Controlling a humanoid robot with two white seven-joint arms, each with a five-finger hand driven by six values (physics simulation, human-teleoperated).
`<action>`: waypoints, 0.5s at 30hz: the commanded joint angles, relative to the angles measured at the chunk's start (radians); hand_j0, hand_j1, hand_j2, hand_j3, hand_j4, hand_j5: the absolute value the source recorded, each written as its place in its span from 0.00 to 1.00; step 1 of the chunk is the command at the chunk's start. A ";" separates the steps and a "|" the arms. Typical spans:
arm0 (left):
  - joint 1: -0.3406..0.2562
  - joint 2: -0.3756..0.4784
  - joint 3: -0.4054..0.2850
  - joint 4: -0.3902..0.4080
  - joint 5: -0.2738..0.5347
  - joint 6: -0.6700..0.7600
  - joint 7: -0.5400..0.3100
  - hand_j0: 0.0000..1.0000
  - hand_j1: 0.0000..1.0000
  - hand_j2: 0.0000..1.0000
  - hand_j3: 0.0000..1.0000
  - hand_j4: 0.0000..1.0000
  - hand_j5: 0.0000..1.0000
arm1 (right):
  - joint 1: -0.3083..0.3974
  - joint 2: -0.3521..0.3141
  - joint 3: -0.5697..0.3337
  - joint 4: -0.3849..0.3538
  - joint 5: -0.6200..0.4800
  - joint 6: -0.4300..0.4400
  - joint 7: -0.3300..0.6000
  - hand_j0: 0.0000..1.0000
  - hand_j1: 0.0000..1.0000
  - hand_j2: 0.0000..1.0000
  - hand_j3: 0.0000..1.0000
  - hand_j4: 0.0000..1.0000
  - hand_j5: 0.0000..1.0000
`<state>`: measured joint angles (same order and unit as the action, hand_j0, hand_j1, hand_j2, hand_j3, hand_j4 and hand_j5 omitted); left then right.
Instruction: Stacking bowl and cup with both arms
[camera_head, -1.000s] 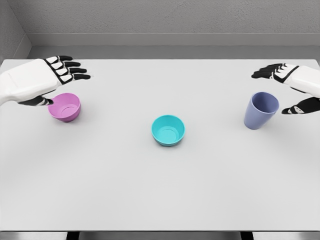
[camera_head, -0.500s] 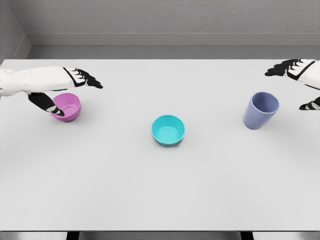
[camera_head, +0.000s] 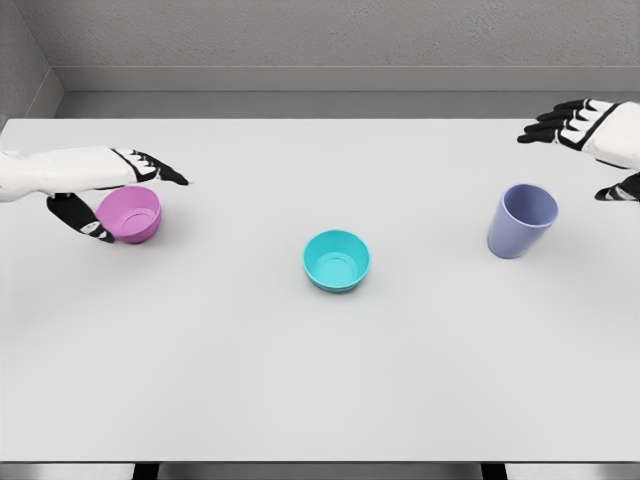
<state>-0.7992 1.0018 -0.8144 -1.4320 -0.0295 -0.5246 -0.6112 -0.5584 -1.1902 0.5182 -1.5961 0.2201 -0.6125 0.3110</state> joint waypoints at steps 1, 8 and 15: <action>0.000 0.009 -0.002 0.001 -0.009 0.020 0.000 1.00 1.00 1.00 1.00 1.00 1.00 | 0.000 0.023 0.011 -0.002 0.021 0.002 -0.001 1.00 1.00 1.00 1.00 1.00 1.00; 0.000 0.008 -0.023 0.031 -0.033 0.041 0.000 1.00 1.00 1.00 1.00 1.00 1.00 | -0.006 0.038 0.020 -0.002 0.045 0.002 0.000 1.00 1.00 1.00 1.00 1.00 1.00; -0.002 -0.005 -0.031 0.038 -0.078 0.110 0.000 1.00 1.00 1.00 1.00 1.00 1.00 | -0.009 -0.022 0.055 -0.041 0.045 0.002 0.000 1.00 1.00 1.00 1.00 1.00 1.00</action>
<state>-0.8007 0.9978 -0.8431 -1.3972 -0.0992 -0.4325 -0.6112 -0.5676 -1.1970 0.5591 -1.6250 0.2708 -0.6124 0.3123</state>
